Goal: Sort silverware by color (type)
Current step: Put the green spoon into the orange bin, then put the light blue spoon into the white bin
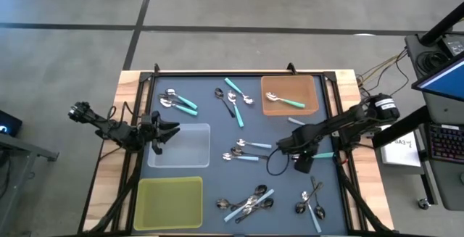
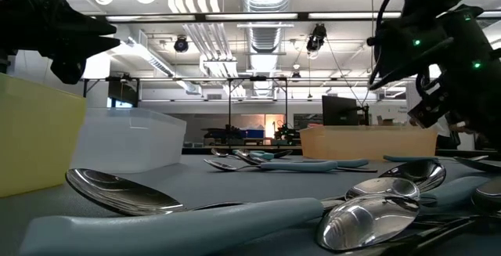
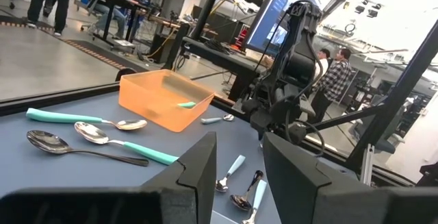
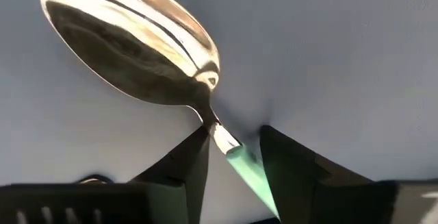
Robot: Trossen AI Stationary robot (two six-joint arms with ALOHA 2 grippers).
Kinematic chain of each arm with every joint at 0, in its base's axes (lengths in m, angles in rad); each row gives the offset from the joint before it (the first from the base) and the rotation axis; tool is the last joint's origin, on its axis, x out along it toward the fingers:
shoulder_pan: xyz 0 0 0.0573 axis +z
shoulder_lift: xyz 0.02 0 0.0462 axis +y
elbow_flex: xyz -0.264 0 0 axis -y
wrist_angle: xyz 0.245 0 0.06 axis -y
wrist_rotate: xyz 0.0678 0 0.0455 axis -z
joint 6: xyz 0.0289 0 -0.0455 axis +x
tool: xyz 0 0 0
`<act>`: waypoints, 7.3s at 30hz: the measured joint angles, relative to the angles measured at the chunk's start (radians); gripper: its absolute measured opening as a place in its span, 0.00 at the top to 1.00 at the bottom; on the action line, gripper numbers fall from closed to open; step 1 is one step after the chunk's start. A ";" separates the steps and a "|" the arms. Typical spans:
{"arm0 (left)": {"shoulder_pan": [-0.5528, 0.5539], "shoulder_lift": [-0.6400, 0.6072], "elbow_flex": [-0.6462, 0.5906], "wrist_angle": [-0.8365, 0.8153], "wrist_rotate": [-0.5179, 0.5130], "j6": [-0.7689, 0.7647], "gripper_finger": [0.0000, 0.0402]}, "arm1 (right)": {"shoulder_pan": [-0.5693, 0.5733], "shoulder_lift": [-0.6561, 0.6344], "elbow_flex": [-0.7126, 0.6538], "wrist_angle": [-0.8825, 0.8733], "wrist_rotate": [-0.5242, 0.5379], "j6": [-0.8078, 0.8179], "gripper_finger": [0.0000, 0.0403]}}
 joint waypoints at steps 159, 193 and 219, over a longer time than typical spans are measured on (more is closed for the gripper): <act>0.249 1.730 1.249 -0.378 0.651 0.180 0.74 | -0.028 -0.496 0.062 0.087 0.540 0.138 0.67; 0.299 2.148 1.403 -0.463 0.624 -0.009 0.96 | 0.058 -0.495 0.062 -0.065 0.450 0.213 0.67; 0.119 1.582 1.243 -1.193 0.268 -0.528 0.93 | 0.058 -0.394 0.052 0.399 0.491 0.160 0.67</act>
